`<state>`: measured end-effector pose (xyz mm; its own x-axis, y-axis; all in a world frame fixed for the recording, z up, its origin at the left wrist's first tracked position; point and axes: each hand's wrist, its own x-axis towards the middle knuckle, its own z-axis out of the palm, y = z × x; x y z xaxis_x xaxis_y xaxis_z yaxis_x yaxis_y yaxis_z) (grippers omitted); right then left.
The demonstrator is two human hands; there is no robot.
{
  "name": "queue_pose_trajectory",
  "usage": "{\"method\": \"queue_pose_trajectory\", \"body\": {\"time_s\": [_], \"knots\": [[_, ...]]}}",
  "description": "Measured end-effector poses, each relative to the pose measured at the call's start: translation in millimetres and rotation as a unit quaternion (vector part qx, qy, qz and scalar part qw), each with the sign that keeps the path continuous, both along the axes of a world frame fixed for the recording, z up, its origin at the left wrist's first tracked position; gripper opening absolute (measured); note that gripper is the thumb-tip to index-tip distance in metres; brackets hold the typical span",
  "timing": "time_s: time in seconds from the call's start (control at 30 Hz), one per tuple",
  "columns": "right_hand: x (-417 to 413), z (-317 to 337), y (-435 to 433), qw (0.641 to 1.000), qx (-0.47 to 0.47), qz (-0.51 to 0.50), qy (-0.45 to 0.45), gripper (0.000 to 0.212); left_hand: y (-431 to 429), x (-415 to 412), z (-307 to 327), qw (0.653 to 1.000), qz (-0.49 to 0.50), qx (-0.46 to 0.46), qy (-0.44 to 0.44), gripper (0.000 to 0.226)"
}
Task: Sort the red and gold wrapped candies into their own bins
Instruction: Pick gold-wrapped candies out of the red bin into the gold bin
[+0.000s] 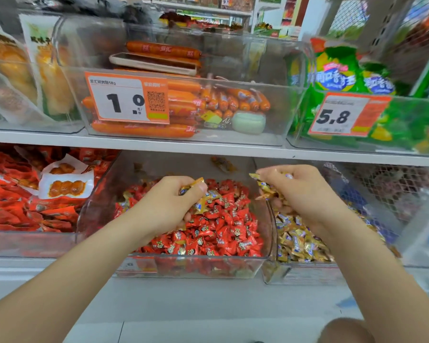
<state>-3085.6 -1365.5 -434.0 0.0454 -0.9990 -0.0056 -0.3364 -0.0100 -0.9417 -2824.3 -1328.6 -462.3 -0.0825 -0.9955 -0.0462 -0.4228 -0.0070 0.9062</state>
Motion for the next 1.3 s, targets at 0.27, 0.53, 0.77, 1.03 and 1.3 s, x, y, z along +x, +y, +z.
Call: {"method": "queue_pose_trajectory", "body": {"time_s": [0.27,0.53,0.77,1.03,1.3], "knots": [[-112.2,-52.5,-20.9,0.903,-0.134,0.043,0.407,0.038,19.5,-96.4,19.2,0.985,-0.087,-0.131,-0.073,0.031],[-164.4,-49.4,1.3,0.939,-0.194,-0.083,0.272,0.03,-21.6,-214.8,13.0,0.897,-0.158,-0.249,-0.329,0.027],[-158.8,-39.4,15.1,0.958,-0.156,-0.145,0.192,0.029,-41.0,-222.5,0.3,0.813,-0.203,-0.233,-0.495,0.053],[-34.4,-3.5,47.6,0.956,-0.206,0.086,0.192,0.031,17.8,-78.6,16.9,0.841,-0.078,-0.266,-0.464,0.016],[70.1,-31.0,15.7,0.888,-0.199,0.212,0.356,0.031,2.2,49.5,-14.1,0.898,-0.058,-0.05,-0.433,0.067]]}}
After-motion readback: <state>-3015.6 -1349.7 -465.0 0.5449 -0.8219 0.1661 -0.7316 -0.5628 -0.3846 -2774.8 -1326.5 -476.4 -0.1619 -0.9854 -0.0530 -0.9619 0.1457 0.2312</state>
